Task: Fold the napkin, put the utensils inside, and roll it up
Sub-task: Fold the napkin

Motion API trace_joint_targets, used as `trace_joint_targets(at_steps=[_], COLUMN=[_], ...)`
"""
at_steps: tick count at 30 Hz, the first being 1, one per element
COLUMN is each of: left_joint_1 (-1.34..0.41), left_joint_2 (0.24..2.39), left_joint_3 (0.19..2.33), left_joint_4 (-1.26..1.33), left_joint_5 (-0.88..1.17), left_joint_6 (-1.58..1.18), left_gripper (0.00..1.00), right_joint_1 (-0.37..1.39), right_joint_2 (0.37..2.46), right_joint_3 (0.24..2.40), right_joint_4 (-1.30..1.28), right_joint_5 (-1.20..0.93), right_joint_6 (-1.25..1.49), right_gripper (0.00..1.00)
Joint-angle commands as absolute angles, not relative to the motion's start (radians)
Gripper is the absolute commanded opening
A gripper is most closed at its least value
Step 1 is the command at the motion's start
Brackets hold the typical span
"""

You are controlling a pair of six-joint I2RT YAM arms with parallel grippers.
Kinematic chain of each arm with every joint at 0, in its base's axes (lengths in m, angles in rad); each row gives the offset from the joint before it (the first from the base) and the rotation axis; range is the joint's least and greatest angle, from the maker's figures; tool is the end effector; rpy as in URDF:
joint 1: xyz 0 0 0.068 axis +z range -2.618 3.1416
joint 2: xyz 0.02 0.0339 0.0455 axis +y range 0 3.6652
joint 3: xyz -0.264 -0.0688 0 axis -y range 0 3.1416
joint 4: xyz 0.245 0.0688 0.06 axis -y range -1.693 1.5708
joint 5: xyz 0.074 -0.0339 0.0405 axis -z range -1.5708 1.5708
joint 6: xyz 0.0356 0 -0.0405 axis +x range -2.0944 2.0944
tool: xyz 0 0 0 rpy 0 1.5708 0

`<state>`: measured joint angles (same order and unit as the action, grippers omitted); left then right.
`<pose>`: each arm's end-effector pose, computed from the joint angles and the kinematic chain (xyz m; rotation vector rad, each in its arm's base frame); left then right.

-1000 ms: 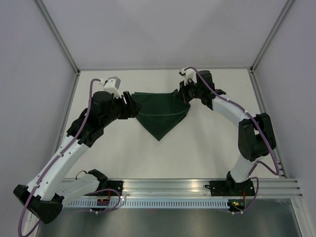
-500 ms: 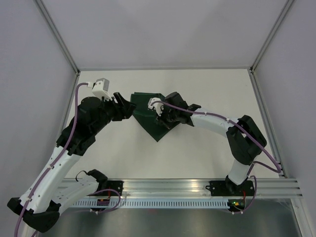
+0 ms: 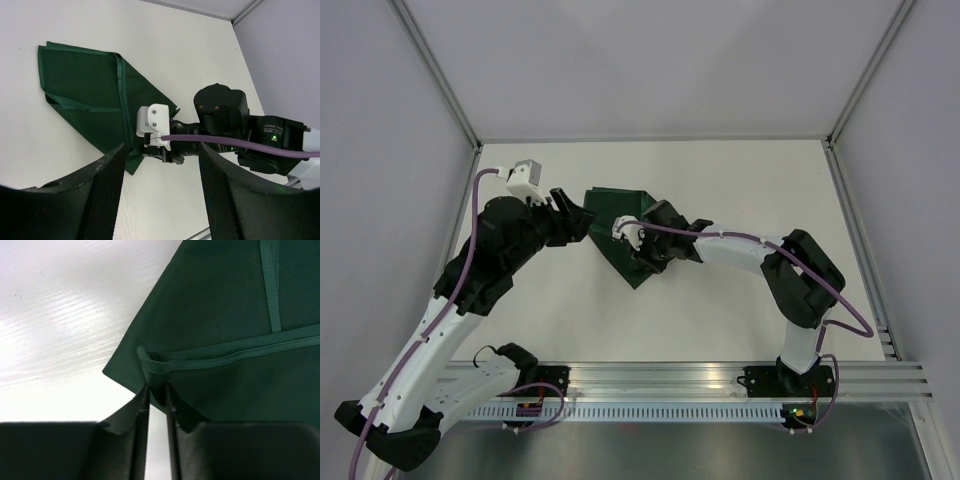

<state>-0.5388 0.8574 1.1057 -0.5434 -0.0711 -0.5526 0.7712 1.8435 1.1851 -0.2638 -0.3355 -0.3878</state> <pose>0.1513 -0.0875 0.3996 -0.0639 1.9216 -0.6810 0.2691 0.2779 0.1795 -1.4929 2.0204 0.5776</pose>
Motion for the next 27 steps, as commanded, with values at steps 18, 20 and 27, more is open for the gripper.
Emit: trace_joint_targets(at_steps=[18,20,27], left_joint_1=[-0.54,-0.54,-0.534], left_joint_2=[0.906,0.92,1.086], left_joint_3=[0.948,0.89,0.836], left_joint_4=[-0.434,-0.37,-0.316], left_joint_5=[-0.156,-0.169,-0.235], left_joint_6=[-0.708,-0.735,-0.801], left_gripper=[0.62,0.58,0.47], right_joint_1=[0.66,0.612,0.471], right_joint_2=[1.764,1.776,1.936], right_joint_3=[1.339,1.361,1.486], right_joint_4=[-0.361,-0.364,-0.452], right_joint_5=[-0.329,-0.296,-0.302], right_joint_6=[-0.304,-0.288,-0.282], right_gripper=[0.38,0.38,0.38])
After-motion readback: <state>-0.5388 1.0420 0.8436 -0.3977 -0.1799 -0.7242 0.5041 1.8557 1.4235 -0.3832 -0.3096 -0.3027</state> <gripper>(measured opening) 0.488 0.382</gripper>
